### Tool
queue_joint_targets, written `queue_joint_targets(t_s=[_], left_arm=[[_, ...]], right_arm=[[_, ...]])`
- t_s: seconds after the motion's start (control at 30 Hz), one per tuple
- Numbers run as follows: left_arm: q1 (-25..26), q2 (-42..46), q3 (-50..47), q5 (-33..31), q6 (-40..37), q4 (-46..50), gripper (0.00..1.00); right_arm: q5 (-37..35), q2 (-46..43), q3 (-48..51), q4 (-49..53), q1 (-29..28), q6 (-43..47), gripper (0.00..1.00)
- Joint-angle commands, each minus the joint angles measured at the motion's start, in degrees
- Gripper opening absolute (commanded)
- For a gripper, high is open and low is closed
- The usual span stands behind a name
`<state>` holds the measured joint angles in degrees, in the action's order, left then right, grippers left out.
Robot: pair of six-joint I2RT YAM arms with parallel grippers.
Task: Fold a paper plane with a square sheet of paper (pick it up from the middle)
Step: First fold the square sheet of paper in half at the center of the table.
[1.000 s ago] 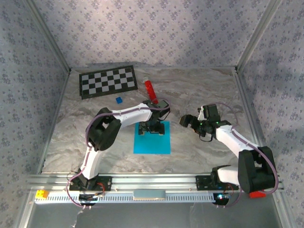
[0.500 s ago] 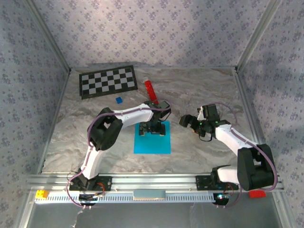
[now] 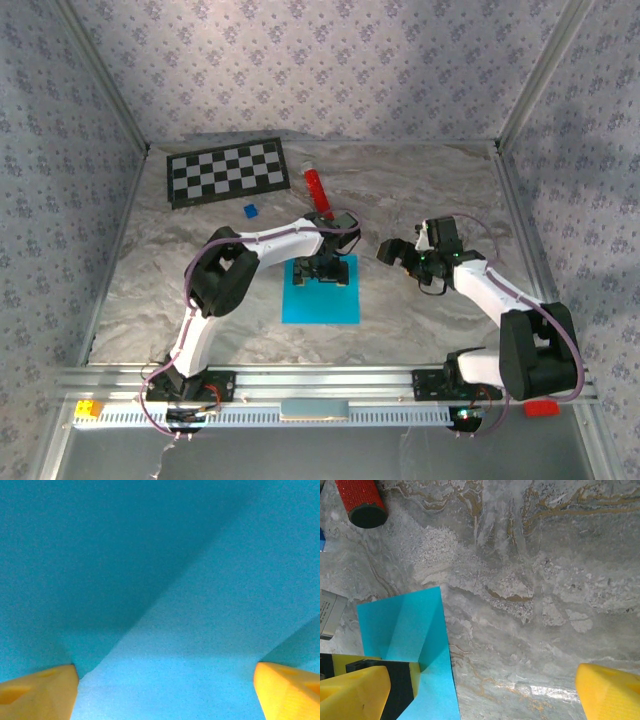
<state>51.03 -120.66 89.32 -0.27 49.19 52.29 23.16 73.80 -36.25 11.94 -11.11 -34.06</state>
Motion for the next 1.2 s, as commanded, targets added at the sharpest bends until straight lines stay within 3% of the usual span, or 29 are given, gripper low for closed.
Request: queue_joint_targets(t_s=[0.0, 0.47, 0.67, 0.9, 1.03, 1.17], left_arm=[[0.92, -3.70, -1.96, 1.39, 0.39, -0.35, 0.88], [0.95, -2.17, -2.13, 0.89, -0.06, -0.68, 0.84], [1.09, 0.91, -2.08, -0.22, -1.11, -2.83, 0.71], [1.09, 5.71, -3.62, -1.77, -2.16, -6.65, 0.47], [1.09, 7.68, -3.53, -2.52, -2.82, -7.35, 0.39], [1.09, 9.84, -3.71, -2.34, -3.33, -8.79, 0.38]], right_arm=[[-0.92, 0.74, -1.89, 1.15, 0.36, -1.09, 0.97], [-1.71, 0.66, -3.45, 2.18, 0.39, -1.46, 0.97], [-5.71, -2.61, -2.88, 2.61, 0.37, -3.45, 0.97], [-13.69, -9.27, -1.39, 4.32, 0.55, -5.92, 0.97], [-16.75, -11.76, -1.01, 5.05, 0.79, -7.58, 0.97], [-21.83, -12.28, -1.81, 8.18, 1.08, -11.24, 0.95]])
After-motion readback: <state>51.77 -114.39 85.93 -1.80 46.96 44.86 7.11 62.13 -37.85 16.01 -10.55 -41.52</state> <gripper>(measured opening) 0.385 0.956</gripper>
